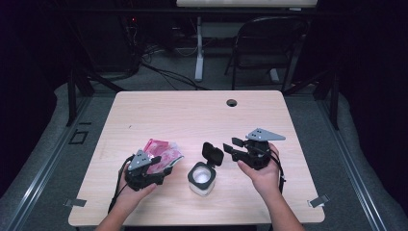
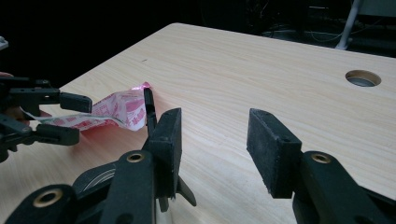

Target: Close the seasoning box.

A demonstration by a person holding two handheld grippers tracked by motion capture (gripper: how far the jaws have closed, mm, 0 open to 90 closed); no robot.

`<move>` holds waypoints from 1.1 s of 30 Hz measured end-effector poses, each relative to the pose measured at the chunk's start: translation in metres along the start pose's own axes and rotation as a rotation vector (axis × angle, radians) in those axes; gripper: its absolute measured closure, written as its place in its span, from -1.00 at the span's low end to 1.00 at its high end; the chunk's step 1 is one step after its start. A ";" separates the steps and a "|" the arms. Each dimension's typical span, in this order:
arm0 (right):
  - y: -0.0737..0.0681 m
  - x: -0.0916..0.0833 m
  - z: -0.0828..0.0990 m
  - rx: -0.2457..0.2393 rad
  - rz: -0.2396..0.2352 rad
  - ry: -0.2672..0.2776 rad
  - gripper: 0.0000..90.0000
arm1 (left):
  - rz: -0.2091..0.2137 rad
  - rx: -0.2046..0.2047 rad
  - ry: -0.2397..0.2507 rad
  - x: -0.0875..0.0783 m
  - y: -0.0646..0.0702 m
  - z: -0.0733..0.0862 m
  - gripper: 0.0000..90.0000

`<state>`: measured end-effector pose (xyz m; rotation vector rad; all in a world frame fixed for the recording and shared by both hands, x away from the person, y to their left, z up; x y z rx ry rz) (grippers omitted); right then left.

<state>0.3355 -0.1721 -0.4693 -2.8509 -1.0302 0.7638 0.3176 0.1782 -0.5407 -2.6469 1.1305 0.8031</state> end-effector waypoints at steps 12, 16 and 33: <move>-0.012 -0.007 -0.006 0.000 -0.071 0.020 0.23 | 0.051 0.015 -0.009 -0.002 0.025 -0.016 -0.20; -0.020 -0.007 -0.007 -0.030 -0.100 0.016 0.23 | 0.057 0.002 -0.007 -0.001 0.026 -0.017 -0.20; -0.026 0.012 0.009 -0.070 -0.084 -0.095 0.54 | 0.052 0.007 -0.019 0.000 0.028 -0.021 -0.19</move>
Point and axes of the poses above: each handheld gripper's, and its own axes: x roughly forward along the jaws, z roughly out of its underside, y roughly to its right, the point moved 1 cm from there along x, roughly forward along the jaws, and after that the axes turned 1 degree about x, right-handed, at the moved point
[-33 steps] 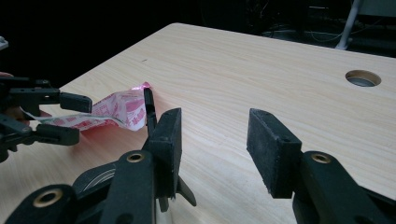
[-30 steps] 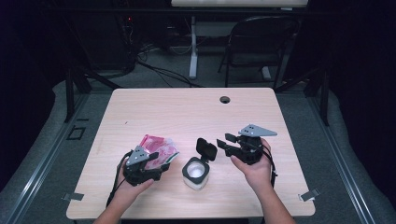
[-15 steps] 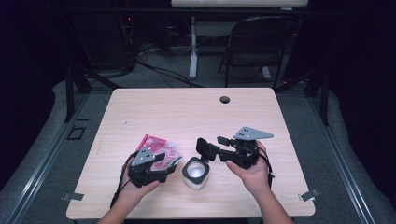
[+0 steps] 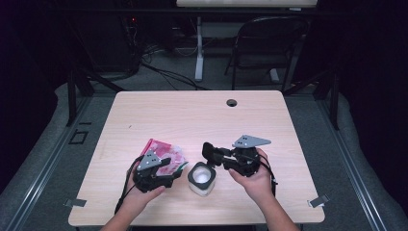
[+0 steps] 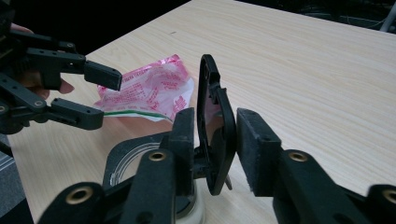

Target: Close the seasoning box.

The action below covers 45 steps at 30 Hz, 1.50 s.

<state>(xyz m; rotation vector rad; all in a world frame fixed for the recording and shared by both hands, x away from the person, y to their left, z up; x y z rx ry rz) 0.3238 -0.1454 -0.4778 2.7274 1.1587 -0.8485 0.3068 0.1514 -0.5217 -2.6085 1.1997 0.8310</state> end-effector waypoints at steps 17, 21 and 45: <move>0.000 -0.003 -0.001 -0.045 0.029 -0.007 0.90 | -0.046 -0.041 0.041 -0.016 -0.015 -0.007 -0.18; -0.002 -0.003 -0.002 -0.066 0.040 -0.013 0.90 | -0.064 -0.045 0.037 -0.016 -0.021 -0.005 -0.18; -0.016 -0.004 0.002 -0.102 0.015 -0.004 0.81 | -0.113 -0.102 0.045 -0.022 -0.043 -0.002 -0.14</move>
Point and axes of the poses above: each handheld gripper's, and its own axes: x roughly forward along the jaws, z roughly out of its underside, y roughly to its right, the point moved 1 cm from there along x, roughly forward along the jaws, and after that the axes turned 1 degree about x, right-handed, at the moved point
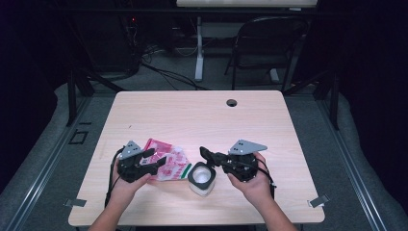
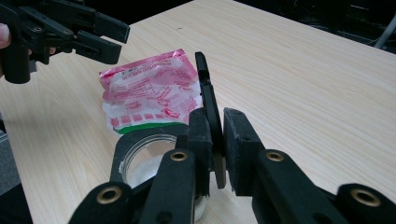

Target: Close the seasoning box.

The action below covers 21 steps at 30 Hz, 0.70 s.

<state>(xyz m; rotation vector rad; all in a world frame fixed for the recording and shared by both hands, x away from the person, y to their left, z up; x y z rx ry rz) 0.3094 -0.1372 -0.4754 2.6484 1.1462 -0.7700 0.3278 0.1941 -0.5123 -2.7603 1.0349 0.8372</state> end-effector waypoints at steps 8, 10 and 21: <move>0.000 0.001 0.001 0.003 -0.006 -0.006 0.78 | -0.001 -0.004 0.000 0.000 -0.003 0.000 -0.14; -0.001 0.001 0.001 0.005 -0.007 -0.007 0.77 | -0.004 0.001 0.003 -0.001 -0.004 0.000 -0.14; -0.004 0.001 0.001 -0.003 -0.013 -0.010 0.72 | -0.018 -0.009 0.000 -0.002 -0.010 0.000 -0.14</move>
Point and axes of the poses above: each handheld gripper's, and its own axes: x roughly forward along the jaws, z roughly out of its underside, y roughly to its right, the point moved 1 cm from there along x, roughly forward along the jaws, and after that the axes turned 1 degree about x, right-handed, at the moved point
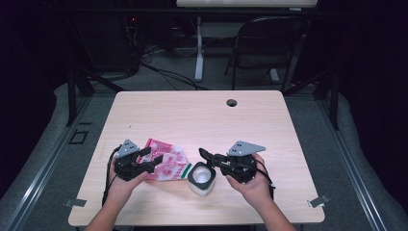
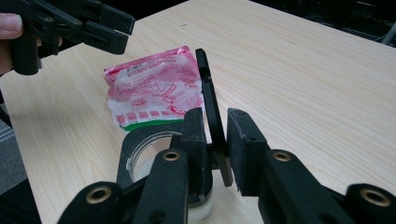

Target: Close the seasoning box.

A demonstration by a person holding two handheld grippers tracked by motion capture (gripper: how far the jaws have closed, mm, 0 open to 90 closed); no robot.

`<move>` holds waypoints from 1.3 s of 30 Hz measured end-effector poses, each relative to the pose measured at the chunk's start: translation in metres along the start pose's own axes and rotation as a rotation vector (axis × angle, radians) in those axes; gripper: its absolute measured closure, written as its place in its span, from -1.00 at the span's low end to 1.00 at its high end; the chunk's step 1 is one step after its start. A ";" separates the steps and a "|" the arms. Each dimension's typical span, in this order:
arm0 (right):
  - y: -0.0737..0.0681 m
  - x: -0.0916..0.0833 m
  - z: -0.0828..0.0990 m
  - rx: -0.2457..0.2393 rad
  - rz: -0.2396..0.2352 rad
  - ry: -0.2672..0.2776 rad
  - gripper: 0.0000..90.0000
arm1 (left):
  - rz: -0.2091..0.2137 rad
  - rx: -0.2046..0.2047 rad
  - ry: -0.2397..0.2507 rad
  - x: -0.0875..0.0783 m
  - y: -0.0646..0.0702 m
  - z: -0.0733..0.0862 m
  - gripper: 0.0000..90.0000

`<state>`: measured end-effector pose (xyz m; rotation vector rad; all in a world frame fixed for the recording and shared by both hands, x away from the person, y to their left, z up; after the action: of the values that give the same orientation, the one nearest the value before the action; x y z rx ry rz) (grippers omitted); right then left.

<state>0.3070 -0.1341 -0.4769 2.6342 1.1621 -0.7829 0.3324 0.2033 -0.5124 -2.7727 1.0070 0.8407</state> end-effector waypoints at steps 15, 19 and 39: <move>-0.002 -0.001 0.001 0.015 -0.020 0.005 0.68 | -0.010 -0.004 0.004 0.000 -0.004 0.000 -0.14; -0.002 -0.001 0.001 0.014 -0.022 0.002 0.67 | -0.011 -0.002 0.003 0.000 -0.004 0.000 -0.13; -0.008 0.004 0.003 -0.014 -0.056 -0.022 0.56 | -0.023 -0.007 -0.003 0.000 -0.009 0.000 -0.13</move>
<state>0.3021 -0.1266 -0.4810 2.5850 1.2351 -0.8087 0.3375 0.2102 -0.5137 -2.7826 0.9719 0.8461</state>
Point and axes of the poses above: each handheld gripper's, and its own axes: x roughly forward along the jaws, z roughly out of its underside, y roughly to its right, the point moved 1 cm from there along x, roughly forward along the jaws, and after that the axes turned 1 degree about x, right-handed, at the moved point
